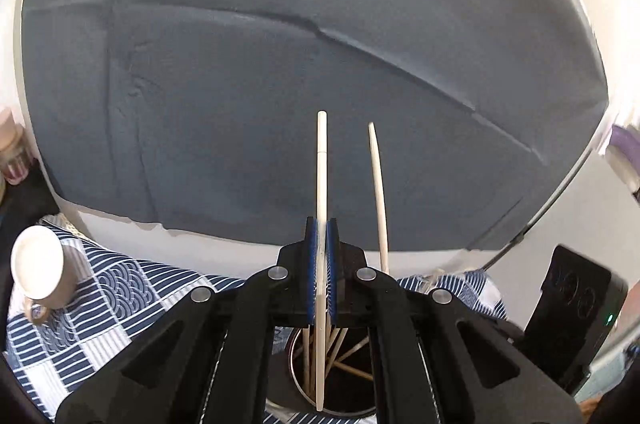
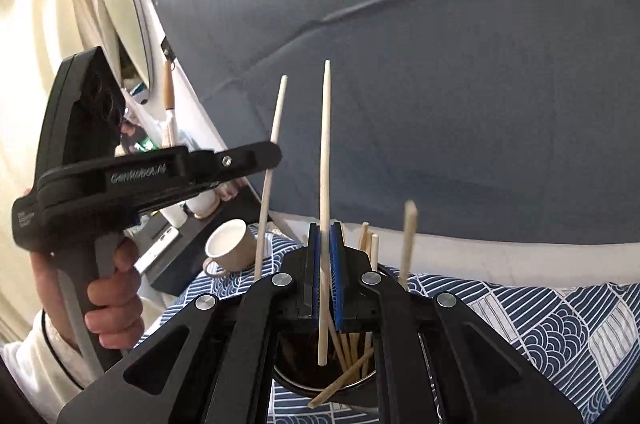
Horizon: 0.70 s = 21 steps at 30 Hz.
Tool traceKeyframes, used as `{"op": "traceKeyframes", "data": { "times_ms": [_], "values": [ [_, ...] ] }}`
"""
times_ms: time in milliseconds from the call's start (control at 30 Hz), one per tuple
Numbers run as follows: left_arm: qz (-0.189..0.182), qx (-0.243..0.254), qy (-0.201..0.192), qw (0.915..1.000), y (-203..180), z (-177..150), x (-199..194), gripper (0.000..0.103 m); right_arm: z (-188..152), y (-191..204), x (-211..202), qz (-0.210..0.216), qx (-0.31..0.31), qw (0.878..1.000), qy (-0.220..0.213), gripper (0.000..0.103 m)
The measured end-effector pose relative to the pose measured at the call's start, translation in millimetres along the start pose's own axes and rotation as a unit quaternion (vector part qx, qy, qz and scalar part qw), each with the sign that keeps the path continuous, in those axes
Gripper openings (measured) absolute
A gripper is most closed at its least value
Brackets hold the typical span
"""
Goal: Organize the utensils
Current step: 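Drop both skewers into the black cup and open both tools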
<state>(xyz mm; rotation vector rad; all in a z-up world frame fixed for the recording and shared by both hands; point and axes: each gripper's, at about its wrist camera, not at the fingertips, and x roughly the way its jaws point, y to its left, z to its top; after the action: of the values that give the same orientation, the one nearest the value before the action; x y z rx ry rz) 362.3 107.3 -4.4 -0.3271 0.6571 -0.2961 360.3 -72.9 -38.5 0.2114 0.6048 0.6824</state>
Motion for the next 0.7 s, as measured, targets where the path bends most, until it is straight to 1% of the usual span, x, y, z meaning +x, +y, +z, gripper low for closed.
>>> {"op": "traceKeyframes", "data": {
  "times_ms": [133, 200, 333, 400, 500, 700],
  "values": [
    [-0.008, -0.009, -0.013, 0.9998, 3, -5, 6, 0.005, -3, 0, 5, -0.006, -0.003, 1.0, 0.002, 0.005],
    [-0.006, -0.006, -0.021, 0.9997, 2, -9, 7, 0.005, -6, -1, 8, -0.007, -0.001, 1.0, 0.004, 0.005],
    [-0.012, 0.0, -0.01, 0.9999, -1, -20, 14, 0.005, -12, 0, 8, -0.009, -0.001, 1.0, 0.008, 0.005],
    [-0.009, -0.001, -0.011, 0.9999, -2, -26, 15, 0.005, -15, 0, 9, -0.01, 0.0, 1.0, 0.01, 0.005],
    [-0.014, -0.003, -0.007, 0.9999, -1, -33, 14, 0.005, -18, -1, 8, -0.004, 0.006, 1.0, 0.008, 0.005],
    [-0.007, 0.007, 0.004, 0.9999, -5, -43, 10, 0.005, -23, -5, 5, 0.001, 0.015, 1.0, 0.011, 0.005]
  ]
}}
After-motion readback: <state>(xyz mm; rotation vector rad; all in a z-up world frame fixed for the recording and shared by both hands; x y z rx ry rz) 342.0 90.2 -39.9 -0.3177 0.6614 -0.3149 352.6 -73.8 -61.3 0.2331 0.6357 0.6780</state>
